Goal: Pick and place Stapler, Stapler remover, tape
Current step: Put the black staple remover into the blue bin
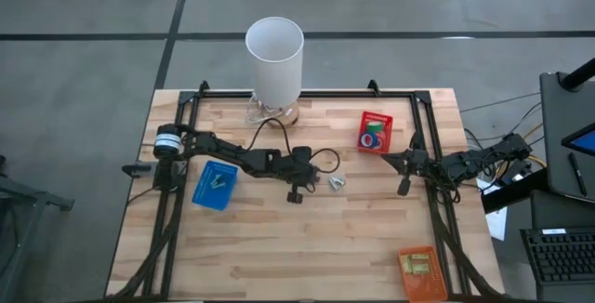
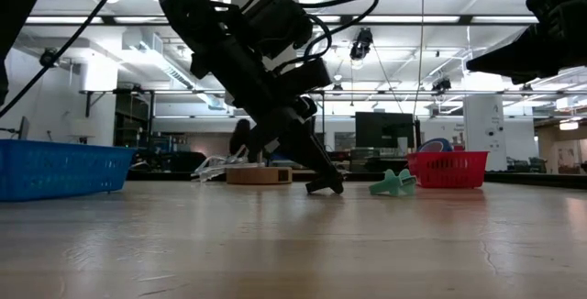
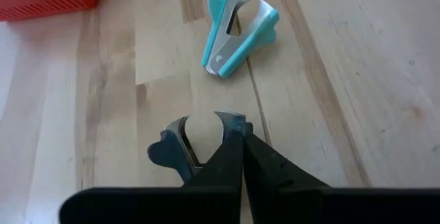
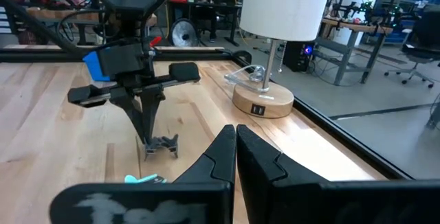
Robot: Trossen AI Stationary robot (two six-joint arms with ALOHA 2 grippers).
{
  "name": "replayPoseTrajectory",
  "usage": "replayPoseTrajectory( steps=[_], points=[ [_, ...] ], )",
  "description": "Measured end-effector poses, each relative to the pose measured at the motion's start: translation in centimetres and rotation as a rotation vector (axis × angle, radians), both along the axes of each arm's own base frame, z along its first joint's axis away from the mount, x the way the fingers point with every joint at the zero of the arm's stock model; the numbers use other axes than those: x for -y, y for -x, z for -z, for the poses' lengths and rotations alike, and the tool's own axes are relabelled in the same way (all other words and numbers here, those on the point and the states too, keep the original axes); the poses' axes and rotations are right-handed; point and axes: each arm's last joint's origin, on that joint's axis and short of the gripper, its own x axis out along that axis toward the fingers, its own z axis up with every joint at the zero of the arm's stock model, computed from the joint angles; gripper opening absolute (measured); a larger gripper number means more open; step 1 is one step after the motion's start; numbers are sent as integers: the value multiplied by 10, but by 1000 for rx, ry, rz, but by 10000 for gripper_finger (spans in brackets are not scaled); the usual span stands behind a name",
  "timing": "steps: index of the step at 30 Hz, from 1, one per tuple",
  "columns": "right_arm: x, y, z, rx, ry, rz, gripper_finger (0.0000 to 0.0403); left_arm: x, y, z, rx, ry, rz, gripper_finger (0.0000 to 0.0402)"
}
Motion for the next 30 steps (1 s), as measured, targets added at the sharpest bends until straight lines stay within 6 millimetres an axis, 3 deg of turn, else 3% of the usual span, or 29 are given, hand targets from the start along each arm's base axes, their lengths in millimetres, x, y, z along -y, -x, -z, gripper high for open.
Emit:
replayPoseTrajectory(
  steps=[16, 30],
  points=[
    [0, 0, 0, -1, 0, 0, 9, 10, 12, -5, -108, 69, -5, 1],
    [0, 0, 0, -1, 0, 0, 9, 59, 61, -48, -285, 83, -80, 0]
  ],
)
